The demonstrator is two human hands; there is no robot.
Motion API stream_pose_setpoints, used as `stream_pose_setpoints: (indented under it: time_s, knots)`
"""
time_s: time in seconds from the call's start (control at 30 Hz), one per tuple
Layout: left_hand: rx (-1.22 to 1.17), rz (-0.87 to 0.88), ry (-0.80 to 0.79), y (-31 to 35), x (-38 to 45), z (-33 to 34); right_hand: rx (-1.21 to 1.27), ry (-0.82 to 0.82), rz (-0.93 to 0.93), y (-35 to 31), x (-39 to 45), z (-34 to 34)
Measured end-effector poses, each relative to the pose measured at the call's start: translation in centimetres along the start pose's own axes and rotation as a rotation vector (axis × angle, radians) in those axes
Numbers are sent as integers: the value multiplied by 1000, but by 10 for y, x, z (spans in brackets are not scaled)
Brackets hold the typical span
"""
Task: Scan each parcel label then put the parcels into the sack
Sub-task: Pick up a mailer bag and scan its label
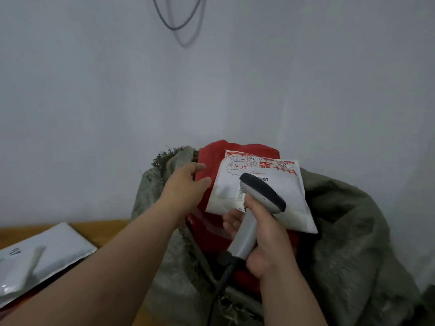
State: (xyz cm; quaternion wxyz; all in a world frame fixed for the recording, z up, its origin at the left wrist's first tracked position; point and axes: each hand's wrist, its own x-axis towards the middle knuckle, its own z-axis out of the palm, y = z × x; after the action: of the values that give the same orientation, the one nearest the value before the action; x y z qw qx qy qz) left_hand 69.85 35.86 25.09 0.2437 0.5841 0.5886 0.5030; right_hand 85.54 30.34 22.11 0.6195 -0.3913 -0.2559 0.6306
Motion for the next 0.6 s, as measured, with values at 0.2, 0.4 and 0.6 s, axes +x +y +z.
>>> stream_pose_setpoints:
  time_s: [0.2, 0.4, 0.6]
  knots:
    - [-156, -90, 194, -24, -16, -56, -162, -183, -11, 17, -14, 31]
    - [-176, -232, 347, -100, -53, -138, -418, -339, -20, 85, -42, 87]
    - [-162, -453, 404, -184, -102, -227, -579, -364, 89, 188, -73, 148]
